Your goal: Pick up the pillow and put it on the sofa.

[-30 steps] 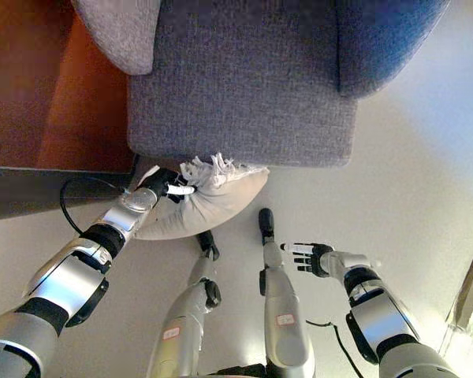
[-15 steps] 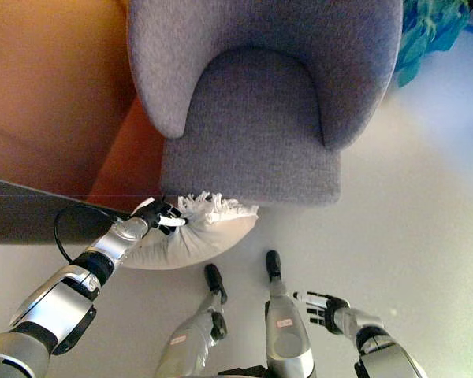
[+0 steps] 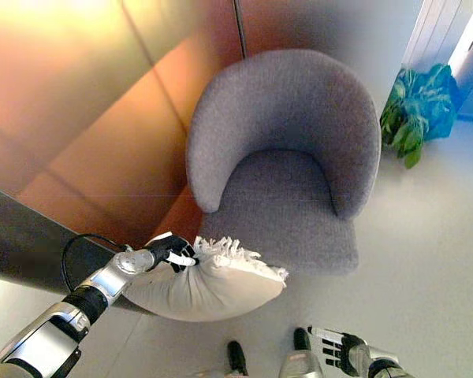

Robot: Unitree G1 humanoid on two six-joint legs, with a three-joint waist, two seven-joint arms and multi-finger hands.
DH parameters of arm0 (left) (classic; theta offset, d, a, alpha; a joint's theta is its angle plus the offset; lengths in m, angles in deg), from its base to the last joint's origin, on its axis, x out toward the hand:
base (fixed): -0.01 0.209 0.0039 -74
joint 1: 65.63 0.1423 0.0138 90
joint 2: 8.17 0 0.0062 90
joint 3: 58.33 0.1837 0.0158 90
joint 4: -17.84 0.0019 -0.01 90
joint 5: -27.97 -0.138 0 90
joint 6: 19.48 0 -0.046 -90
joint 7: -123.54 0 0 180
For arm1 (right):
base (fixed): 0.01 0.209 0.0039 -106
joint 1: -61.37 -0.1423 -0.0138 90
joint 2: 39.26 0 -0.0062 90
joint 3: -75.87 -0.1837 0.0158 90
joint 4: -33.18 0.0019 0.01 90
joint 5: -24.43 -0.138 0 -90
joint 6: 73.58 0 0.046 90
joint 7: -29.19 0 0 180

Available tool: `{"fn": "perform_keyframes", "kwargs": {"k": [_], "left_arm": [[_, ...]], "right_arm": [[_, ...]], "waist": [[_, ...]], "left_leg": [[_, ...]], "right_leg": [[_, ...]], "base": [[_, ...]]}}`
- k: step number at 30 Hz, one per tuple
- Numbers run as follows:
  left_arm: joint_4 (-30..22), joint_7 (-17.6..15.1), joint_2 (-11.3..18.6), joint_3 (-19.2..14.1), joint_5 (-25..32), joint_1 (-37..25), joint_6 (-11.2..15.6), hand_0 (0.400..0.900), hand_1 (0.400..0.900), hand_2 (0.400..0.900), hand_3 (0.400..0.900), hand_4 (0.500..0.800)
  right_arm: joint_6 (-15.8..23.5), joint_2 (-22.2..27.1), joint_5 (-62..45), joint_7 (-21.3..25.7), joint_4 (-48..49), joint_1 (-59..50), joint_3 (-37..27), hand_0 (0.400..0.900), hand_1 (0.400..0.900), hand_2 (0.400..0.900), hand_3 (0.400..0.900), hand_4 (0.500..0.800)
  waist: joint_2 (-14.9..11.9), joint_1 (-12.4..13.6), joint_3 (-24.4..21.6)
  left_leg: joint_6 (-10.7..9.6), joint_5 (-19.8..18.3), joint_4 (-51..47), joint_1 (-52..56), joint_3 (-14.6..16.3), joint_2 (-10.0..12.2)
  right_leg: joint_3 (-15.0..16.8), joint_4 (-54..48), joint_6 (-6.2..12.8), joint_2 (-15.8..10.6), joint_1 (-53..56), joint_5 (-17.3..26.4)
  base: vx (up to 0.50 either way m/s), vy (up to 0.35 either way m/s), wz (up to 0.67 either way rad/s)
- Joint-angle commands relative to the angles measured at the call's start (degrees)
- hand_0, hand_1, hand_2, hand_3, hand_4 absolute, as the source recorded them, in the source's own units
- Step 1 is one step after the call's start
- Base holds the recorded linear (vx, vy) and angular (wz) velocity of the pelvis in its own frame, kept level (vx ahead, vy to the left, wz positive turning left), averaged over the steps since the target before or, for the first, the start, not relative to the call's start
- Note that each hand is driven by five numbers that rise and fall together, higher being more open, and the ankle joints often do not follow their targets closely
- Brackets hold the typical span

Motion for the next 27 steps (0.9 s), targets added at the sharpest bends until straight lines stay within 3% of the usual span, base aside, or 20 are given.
{"fn": "perform_keyframes", "kwargs": {"k": [1, 6, 11, 20, 27], "left_arm": [[-3.6, 1.4, 7.4, -4.3, 0.0, -8.9, 4.2, 0.4, 0.4, 0.4, 0.4, 0.5], [-5.2, 3.8, 11.6, -4.2, -0.2, -11.9, 4.5, 0.4, 0.4, 0.4, 0.4, 0.5], [-5.6, 7.1, 15.4, -2.4, -1.2, -18.9, 2.7, 0.4, 0.4, 0.4, 0.4, 0.5], [-1.7, 9.6, 17.5, 3.8, -2.8, -32.4, 0.5, 0.4, 0.4, 0.4, 0.4, 0.5], [-2.2, 9.1, 17.7, 6.5, -2.4, -36.8, -0.6, 0.4, 0.4, 0.4, 0.4, 0.5]], "right_arm": [[-0.9, 0.2, 0.6, 0.2, -4.6, 3.0, -0.4, 0.9, 0.9, 0.9, 0.9, 0.8], [-0.9, -0.2, -0.2, 0.3, -5.5, 3.7, -1.2, 0.9, 0.9, 0.9, 0.9, 0.8], [-0.8, -0.7, -1.0, 0.6, -6.4, 4.8, -1.8, 0.9, 0.9, 0.9, 0.9, 0.8], [-0.6, -0.8, -4.1, 1.1, -7.1, 5.8, -2.7, 0.9, 0.9, 0.9, 0.9, 0.8], [-0.5, -0.6, -5.8, 1.4, -7.7, 6.9, -4.2, 0.9, 0.9, 0.9, 0.9, 0.8]], "waist": [[-0.6, 1.7, -7.3], [-0.9, 1.7, -8.8], [-0.9, 1.0, -10.2], [-0.1, -1.6, -11.3], [0.5, -3.2, -11.4]], "left_leg": [[-1.9, -6.0, 0.3, 5.2, 2.4, -3.5], [-1.8, -6.3, 0.3, 6.6, 2.4, -3.0], [-1.7, -6.5, 0.3, 7.7, 2.6, -2.4], [-1.6, -6.8, 0.3, 8.5, 4.1, -1.8], [-1.7, -6.7, 0.3, 8.7, 5.6, -1.5]], "right_leg": [[2.3, 0.8, 4.47, 0.4, 1.3, -1.7], [2.6, 0.9, 4.54, 0.9, 2.5, -1.9], [3.0, 1.1, 4.68, 1.5, 3.1, -1.9], [4.6, 1.1, 5.19, 2.3, 2.7, -1.7], [5.9, 1.0, 5.4, 2.7, 2.0, -1.5]], "base": [[0.02, -0.045, 0.0], [0.02, -0.045, -0.02], [0.03, -0.041, -0.03], [0.02, -0.044, -0.16], [0.02, -0.037, -0.14]]}}
